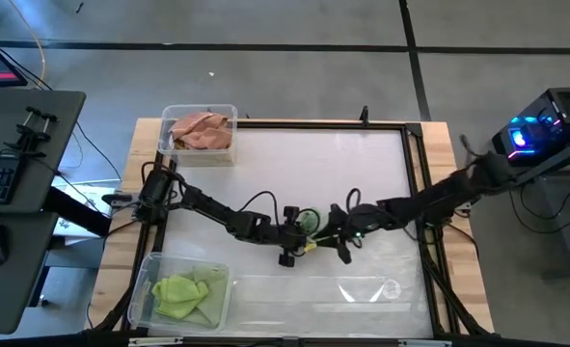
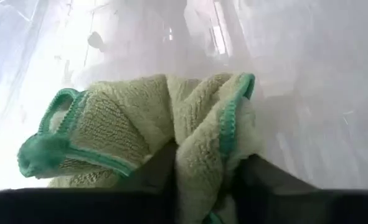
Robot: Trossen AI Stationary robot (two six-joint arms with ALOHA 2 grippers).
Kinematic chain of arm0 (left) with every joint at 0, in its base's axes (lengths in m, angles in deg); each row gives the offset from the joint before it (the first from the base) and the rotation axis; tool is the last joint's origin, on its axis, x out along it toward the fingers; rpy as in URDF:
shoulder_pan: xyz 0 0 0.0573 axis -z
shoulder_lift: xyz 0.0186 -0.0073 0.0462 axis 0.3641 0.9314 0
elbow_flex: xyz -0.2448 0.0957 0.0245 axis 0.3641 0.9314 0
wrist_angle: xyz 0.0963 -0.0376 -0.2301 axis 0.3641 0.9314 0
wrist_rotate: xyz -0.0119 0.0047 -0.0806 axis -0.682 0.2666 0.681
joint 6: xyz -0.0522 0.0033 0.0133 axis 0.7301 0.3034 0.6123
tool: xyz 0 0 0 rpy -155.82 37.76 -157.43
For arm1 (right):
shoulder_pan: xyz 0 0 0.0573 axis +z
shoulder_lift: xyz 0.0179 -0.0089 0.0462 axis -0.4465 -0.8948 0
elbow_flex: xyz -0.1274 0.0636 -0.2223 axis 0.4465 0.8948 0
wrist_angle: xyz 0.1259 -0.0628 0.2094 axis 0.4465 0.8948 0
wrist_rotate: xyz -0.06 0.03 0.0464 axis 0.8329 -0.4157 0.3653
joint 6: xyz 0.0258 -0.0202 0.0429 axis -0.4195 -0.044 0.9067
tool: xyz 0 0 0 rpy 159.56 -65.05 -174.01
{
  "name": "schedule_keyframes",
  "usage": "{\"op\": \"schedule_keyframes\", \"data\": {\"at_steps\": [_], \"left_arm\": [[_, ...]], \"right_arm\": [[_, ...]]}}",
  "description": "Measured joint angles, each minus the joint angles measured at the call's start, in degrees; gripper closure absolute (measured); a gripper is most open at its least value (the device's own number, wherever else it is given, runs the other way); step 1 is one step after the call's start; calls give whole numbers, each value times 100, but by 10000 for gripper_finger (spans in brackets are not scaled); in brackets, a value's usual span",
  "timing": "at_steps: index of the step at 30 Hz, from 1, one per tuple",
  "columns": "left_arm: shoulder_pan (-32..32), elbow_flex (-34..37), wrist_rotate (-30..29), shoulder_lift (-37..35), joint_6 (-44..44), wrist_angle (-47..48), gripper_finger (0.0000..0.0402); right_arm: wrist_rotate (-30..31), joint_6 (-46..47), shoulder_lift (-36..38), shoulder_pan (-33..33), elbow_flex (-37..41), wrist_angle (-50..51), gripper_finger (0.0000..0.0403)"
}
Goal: Sort towels by color in basket
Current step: Put the green towel into the bottom transparent bin
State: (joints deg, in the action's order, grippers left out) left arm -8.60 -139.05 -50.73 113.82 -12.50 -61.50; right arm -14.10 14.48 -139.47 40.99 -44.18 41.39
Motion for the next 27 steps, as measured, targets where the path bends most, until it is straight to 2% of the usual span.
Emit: {"op": "schedule_keyframes", "data": {"at_steps": [3, 5, 8, 12, 15, 21, 24, 27], "left_arm": [[18, 13, 28, -75, -118, 13, 367], [75, 38, 2, -239, -199, 105, 388], [287, -56, -285, -644, -419, 482, 383], [795, -577, -805, -1431, -956, 1282, 390], [1150, -1060, -1131, -1879, -784, 2463, 394], [1975, -2563, -1184, -2321, 1172, 5315, 396], [2496, -3209, -1120, -2257, 2774, 7083, 396], [3128, -3689, -1156, -2292, 4654, 8358, 397]], "right_arm": [[514, -198, 550, 338, -2, 359, 304], [1000, -321, 834, 619, -2, 651, 304], [2045, -365, 1098, 1034, 0, 962, 304], [3550, -351, 1091, 1421, 0, 1189, 304], [4042, -347, 986, 1550, 0, 1194, 304], [4090, -358, 811, 1560, 0, 1191, 304], [4093, -430, 772, 1511, 0, 1173, 304], [4126, -495, 768, 1498, 0, 1155, 304]]}}
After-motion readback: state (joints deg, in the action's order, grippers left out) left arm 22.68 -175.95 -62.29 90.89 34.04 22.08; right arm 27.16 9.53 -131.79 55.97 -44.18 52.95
